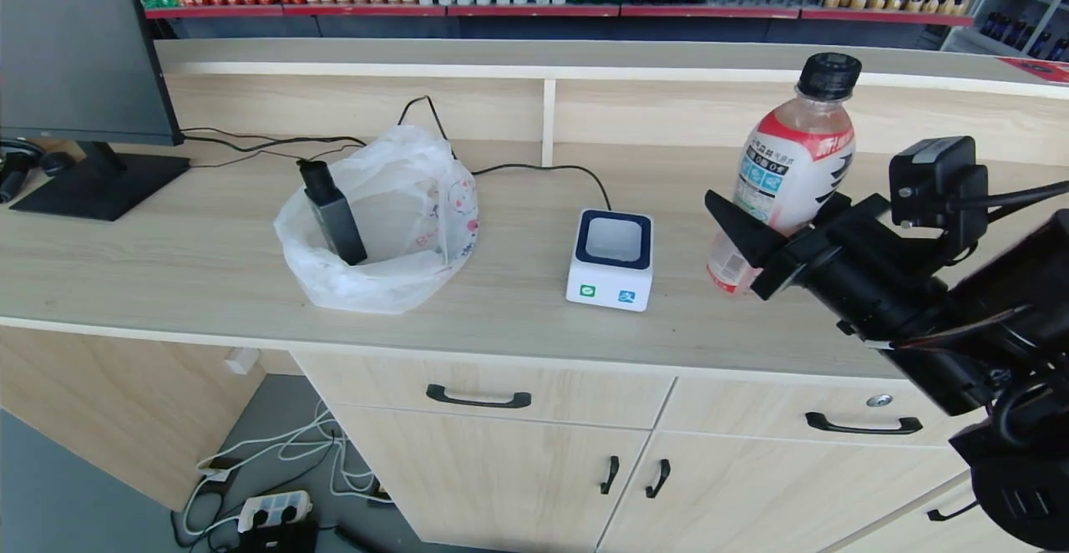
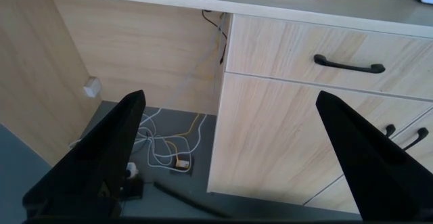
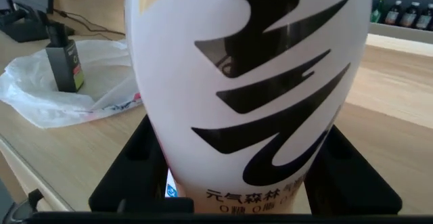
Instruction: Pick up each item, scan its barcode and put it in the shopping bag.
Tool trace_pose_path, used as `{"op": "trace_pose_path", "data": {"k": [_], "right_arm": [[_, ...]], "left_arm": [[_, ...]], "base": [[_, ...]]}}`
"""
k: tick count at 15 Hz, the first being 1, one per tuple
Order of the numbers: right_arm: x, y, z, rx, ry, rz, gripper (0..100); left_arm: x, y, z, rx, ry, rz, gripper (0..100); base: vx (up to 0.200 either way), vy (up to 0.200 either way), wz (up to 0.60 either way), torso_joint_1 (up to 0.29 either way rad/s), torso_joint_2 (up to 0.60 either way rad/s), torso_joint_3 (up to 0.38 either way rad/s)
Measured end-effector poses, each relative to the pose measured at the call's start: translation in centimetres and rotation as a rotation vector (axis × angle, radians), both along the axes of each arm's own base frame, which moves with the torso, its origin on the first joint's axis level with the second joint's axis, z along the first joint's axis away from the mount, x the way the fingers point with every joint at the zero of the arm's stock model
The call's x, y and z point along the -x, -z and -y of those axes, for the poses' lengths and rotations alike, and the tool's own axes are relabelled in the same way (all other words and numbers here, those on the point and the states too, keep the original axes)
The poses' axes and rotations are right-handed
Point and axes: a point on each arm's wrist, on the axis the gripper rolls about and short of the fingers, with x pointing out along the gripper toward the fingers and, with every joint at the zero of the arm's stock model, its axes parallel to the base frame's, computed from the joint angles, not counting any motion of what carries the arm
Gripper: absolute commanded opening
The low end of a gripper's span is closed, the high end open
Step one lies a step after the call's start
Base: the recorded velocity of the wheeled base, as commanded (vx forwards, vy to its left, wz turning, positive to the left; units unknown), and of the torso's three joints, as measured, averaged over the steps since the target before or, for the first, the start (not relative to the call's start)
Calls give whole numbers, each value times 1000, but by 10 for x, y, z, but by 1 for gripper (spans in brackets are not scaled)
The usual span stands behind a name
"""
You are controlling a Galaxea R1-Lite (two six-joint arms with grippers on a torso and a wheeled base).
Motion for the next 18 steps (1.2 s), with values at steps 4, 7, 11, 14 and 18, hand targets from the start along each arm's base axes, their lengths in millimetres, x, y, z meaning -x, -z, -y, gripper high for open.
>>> {"op": "trace_pose_path", "data": {"k": [4,7,11,14,18], "right_arm": [[-40,-20,-18,38,34,164,0],[-58,-13,-26,82,41,190,0],[-65,-13,-40,118,-15,242,0],[-66,-20,-63,100,-75,292,0],[-69,-17,-75,169,-205,359,0]], "left_arm": [[0,0,0,0,1,0,100],[0,0,0,0,0,0,100],[0,0,0,1,1,0,100],[0,0,0,0,0,1,100],[0,0,0,0,1,0,100]], "base": [[0,0,0,0,0,0],[0,0,0,0,0,0],[0,0,0,0,0,0],[0,0,0,0,0,0],[0,0,0,0,0,0]]}}
